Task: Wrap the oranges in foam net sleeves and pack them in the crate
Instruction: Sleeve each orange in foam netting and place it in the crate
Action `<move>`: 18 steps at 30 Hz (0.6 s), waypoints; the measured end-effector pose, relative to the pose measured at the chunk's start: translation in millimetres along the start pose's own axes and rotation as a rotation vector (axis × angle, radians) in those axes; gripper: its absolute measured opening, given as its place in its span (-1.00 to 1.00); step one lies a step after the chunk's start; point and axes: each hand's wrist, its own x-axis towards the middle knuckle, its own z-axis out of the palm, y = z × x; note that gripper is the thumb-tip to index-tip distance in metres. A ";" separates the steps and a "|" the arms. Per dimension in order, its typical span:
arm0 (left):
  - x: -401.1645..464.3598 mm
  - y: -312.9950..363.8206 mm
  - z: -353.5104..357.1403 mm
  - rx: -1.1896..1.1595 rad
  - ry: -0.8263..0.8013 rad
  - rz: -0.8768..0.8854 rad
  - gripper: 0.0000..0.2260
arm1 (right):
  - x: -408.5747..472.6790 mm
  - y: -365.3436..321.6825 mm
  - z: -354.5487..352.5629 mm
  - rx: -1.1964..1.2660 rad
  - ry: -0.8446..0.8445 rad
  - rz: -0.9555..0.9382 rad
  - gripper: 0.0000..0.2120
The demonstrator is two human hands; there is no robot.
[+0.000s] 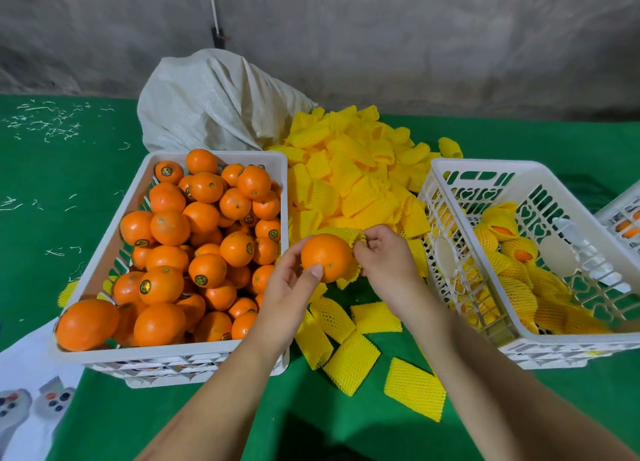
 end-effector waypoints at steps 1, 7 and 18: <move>-1.0 0.0 -1.0 -0.005 -0.019 -0.001 -0.32 | 0.7 1.6 1.2 -0.191 0.086 -0.093 -0.90; -0.3 -0.2 -4.6 0.081 -0.107 0.069 -0.44 | -2.4 -13.6 11.7 -0.417 0.108 -0.305 -0.79; 7.6 -9.0 1.5 0.073 0.040 0.064 -0.40 | 0.3 -22.4 -12.5 -0.226 -0.114 -0.200 -0.86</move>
